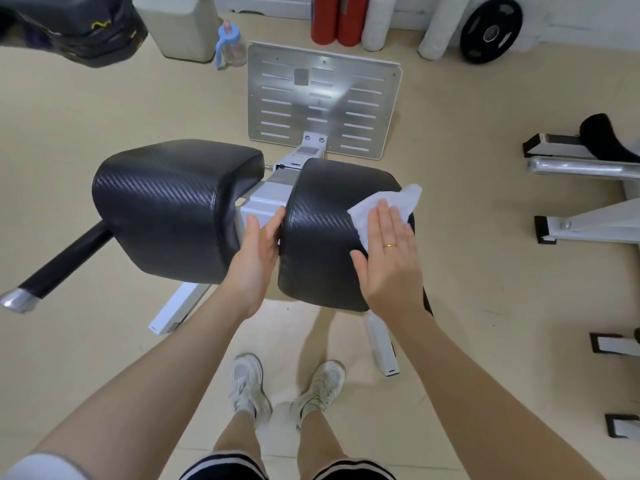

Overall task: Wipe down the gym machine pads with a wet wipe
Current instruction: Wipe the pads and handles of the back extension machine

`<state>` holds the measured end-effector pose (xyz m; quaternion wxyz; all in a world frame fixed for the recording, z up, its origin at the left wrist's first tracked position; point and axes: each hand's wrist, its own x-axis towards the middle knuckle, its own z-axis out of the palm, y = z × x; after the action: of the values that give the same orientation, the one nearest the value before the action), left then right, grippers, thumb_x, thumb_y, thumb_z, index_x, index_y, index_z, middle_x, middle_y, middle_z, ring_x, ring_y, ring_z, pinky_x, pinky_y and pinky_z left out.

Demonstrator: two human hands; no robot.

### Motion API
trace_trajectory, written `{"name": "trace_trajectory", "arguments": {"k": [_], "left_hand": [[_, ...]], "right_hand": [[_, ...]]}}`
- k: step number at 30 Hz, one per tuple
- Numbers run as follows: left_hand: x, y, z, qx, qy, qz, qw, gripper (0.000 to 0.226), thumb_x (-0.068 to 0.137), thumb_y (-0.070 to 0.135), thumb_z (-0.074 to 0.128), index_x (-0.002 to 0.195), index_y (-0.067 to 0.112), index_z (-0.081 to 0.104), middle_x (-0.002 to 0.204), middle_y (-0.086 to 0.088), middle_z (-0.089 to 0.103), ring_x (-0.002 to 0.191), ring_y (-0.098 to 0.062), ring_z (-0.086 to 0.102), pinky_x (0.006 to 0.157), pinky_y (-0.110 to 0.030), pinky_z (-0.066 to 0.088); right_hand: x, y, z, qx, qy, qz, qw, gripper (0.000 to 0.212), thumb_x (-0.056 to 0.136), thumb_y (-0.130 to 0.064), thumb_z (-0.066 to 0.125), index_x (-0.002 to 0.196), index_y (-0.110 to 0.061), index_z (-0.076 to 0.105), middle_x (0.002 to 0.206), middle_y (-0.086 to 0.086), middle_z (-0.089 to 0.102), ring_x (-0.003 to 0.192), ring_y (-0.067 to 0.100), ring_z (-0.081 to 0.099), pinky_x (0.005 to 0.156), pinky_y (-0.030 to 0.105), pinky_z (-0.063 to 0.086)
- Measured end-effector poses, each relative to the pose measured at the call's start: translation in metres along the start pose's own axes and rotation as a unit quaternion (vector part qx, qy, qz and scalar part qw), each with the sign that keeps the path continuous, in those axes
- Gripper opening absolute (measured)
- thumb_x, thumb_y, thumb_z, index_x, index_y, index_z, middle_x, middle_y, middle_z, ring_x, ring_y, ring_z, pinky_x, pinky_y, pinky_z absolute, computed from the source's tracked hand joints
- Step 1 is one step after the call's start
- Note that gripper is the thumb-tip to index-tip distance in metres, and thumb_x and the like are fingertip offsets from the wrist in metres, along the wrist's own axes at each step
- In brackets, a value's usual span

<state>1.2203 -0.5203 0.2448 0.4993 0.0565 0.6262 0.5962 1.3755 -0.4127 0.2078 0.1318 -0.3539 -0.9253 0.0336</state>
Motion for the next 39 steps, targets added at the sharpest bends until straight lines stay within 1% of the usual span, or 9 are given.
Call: {"name": "trace_trajectory", "arguments": {"k": [7, 11, 14, 17, 21, 27, 33, 36, 39], "left_hand": [[0.011, -0.001, -0.022, 0.006, -0.03, -0.022, 0.999, 0.055, 0.092, 0.061, 0.013, 0.114, 0.035, 0.056, 0.131, 0.011, 0.053, 0.126, -0.007, 0.044, 0.11, -0.031, 0.029], [0.015, -0.009, -0.046, -0.014, -0.115, -0.074, 0.991, 0.05, 0.093, 0.06, 0.014, 0.112, 0.047, 0.058, 0.143, 0.007, 0.044, 0.135, -0.016, 0.035, 0.116, -0.036, 0.018], [0.008, -0.021, -0.056, 0.032, -0.127, -0.069, 0.989, 0.055, 0.095, 0.055, 0.008, 0.132, 0.039, 0.045, 0.144, 0.011, 0.042, 0.136, -0.01, 0.032, 0.117, -0.033, 0.016], [0.004, -0.026, -0.057, 0.07, -0.155, -0.052, 0.984, 0.057, 0.096, 0.052, 0.004, 0.141, 0.035, 0.035, 0.146, 0.017, 0.037, 0.137, -0.002, 0.027, 0.118, -0.032, 0.012], [0.005, -0.028, -0.062, 0.111, -0.188, -0.049, 0.975, 0.057, 0.094, 0.057, 0.004, 0.143, 0.04, 0.027, 0.148, 0.021, 0.031, 0.139, 0.0, 0.022, 0.119, -0.034, 0.009], [0.004, -0.036, -0.058, 0.124, -0.184, -0.008, 0.975, 0.048, 0.096, 0.056, 0.011, 0.14, 0.046, 0.028, 0.147, 0.027, 0.027, 0.137, 0.007, 0.022, 0.118, -0.031, 0.011], [0.0, -0.046, -0.046, 0.129, -0.147, 0.024, 0.98, 0.052, 0.081, 0.067, 0.025, 0.132, 0.059, 0.029, 0.139, 0.038, 0.031, 0.127, 0.017, 0.029, 0.105, -0.019, 0.021], [-0.005, -0.047, -0.041, 0.13, -0.123, 0.032, 0.983, 0.046, 0.088, 0.064, 0.021, 0.134, 0.061, 0.023, 0.145, 0.034, 0.024, 0.133, 0.009, 0.023, 0.104, -0.024, 0.019], [-0.009, -0.046, -0.031, 0.141, -0.105, 0.033, 0.984, 0.052, 0.086, 0.071, 0.024, 0.136, 0.058, 0.022, 0.147, 0.032, 0.023, 0.137, 0.005, 0.02, 0.114, -0.035, 0.014]], "right_hand": [[-0.011, -0.087, 0.038, -0.013, 0.017, -0.057, 0.998, 0.067, 0.09, -0.038, 0.039, 0.143, -0.001, 0.023, 0.152, 0.011, 0.017, 0.141, 0.028, 0.018, 0.117, 0.036, 0.007], [-0.027, -0.105, 0.067, -0.056, 0.01, -0.128, 0.99, 0.059, 0.091, -0.037, 0.041, 0.14, -0.004, 0.035, 0.153, 0.006, 0.025, 0.136, 0.021, 0.03, 0.116, 0.034, 0.011], [-0.028, -0.096, 0.069, -0.042, 0.025, -0.159, 0.986, 0.052, 0.087, -0.033, 0.053, 0.131, -0.006, 0.049, 0.142, 0.007, 0.044, 0.125, 0.022, 0.048, 0.108, 0.034, 0.026], [-0.011, -0.075, 0.051, -0.038, 0.079, -0.07, 0.994, 0.06, 0.079, -0.028, 0.06, 0.129, 0.002, 0.044, 0.132, 0.019, 0.053, 0.124, 0.031, 0.042, 0.104, 0.038, 0.029], [-0.004, -0.046, 0.034, -0.146, 0.15, 0.039, 0.977, 0.055, 0.094, -0.036, 0.046, 0.134, 0.002, 0.045, 0.139, 0.02, 0.045, 0.132, 0.032, 0.041, 0.11, 0.04, 0.032], [-0.047, -0.065, 0.078, -0.068, 0.108, -0.058, 0.99, 0.061, 0.097, -0.045, 0.019, 0.137, -0.001, 0.03, 0.145, 0.016, 0.028, 0.136, 0.031, 0.025, 0.111, 0.039, 0.022], [-0.104, -0.061, 0.127, -0.117, 0.018, -0.116, 0.986, 0.053, 0.1, -0.041, 0.023, 0.14, -0.008, 0.029, 0.147, 0.005, 0.028, 0.136, 0.021, 0.029, 0.1, 0.035, 0.035], [-0.09, -0.053, 0.108, -0.101, 0.059, -0.113, 0.987, 0.051, 0.099, -0.04, 0.023, 0.138, -0.007, 0.034, 0.144, 0.005, 0.033, 0.132, 0.021, 0.035, 0.101, 0.036, 0.038], [-0.052, -0.042, 0.076, -0.122, 0.146, -0.056, 0.98, 0.056, 0.094, -0.04, 0.044, 0.137, -0.004, 0.04, 0.142, 0.012, 0.045, 0.131, 0.026, 0.043, 0.108, 0.04, 0.037]]}}
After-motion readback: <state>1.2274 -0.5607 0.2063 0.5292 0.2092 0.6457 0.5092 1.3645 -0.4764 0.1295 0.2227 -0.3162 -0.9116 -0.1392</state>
